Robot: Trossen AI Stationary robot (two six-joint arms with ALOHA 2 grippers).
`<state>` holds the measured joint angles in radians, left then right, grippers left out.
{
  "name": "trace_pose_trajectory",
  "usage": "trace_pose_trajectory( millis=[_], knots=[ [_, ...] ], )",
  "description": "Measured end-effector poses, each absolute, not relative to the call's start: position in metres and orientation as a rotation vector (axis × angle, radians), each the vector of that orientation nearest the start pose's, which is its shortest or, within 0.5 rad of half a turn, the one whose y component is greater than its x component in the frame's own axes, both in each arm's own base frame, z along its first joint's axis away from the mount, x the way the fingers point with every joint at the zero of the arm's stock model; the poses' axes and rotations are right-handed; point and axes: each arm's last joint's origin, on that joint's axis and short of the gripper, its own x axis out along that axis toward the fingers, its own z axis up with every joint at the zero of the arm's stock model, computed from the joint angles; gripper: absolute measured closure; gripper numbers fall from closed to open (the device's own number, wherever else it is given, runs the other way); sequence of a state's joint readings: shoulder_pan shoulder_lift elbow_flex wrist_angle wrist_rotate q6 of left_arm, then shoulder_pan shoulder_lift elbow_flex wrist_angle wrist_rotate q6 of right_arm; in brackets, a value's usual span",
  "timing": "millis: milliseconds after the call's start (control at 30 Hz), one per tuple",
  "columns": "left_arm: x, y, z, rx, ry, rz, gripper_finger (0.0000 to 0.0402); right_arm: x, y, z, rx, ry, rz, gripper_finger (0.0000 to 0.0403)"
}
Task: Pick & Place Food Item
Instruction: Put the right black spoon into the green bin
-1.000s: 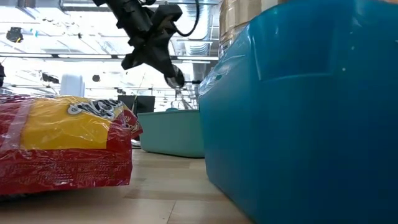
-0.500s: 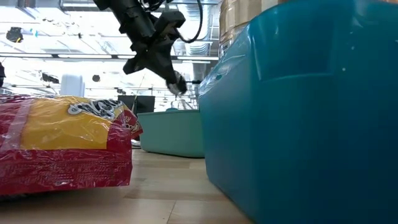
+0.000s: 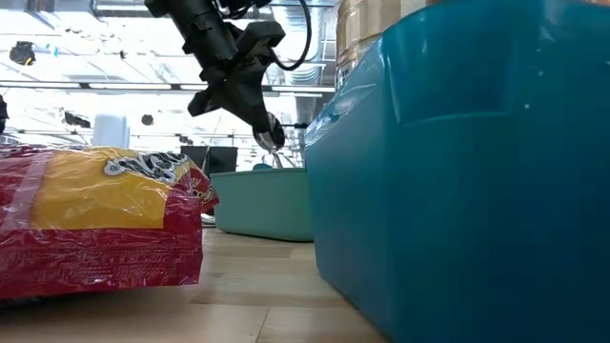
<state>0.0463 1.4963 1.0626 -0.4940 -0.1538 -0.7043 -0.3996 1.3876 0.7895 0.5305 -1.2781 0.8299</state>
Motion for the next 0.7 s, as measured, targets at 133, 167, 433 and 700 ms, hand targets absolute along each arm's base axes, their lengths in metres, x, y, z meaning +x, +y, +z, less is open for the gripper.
trace_pose_trajectory(
  millis=[133, 167, 433, 700],
  knots=[
    [0.3052, 0.0186, 0.2412, -0.6, 0.819, 0.502, 0.0383, 0.2725, -0.085, 0.2696, 0.826, 0.409, 0.81, 0.0282],
    [0.3052, 0.0186, 0.2412, -0.6, 0.819, 0.502, 0.0382, 0.2725, -0.085, 0.2696, 0.826, 0.409, 0.81, 0.0282],
    [0.3052, 0.0187, 0.2412, -0.566, 0.825, 0.489, 0.0368, 0.2725, -0.085, 0.2696, 0.826, 0.409, 0.81, 0.0282],
    [0.3052, 0.0187, 0.2412, -0.565, 0.826, 0.488, 0.0342, 0.2725, -0.085, 0.2696, 0.826, 0.409, 0.81, 0.0282]
  ],
)
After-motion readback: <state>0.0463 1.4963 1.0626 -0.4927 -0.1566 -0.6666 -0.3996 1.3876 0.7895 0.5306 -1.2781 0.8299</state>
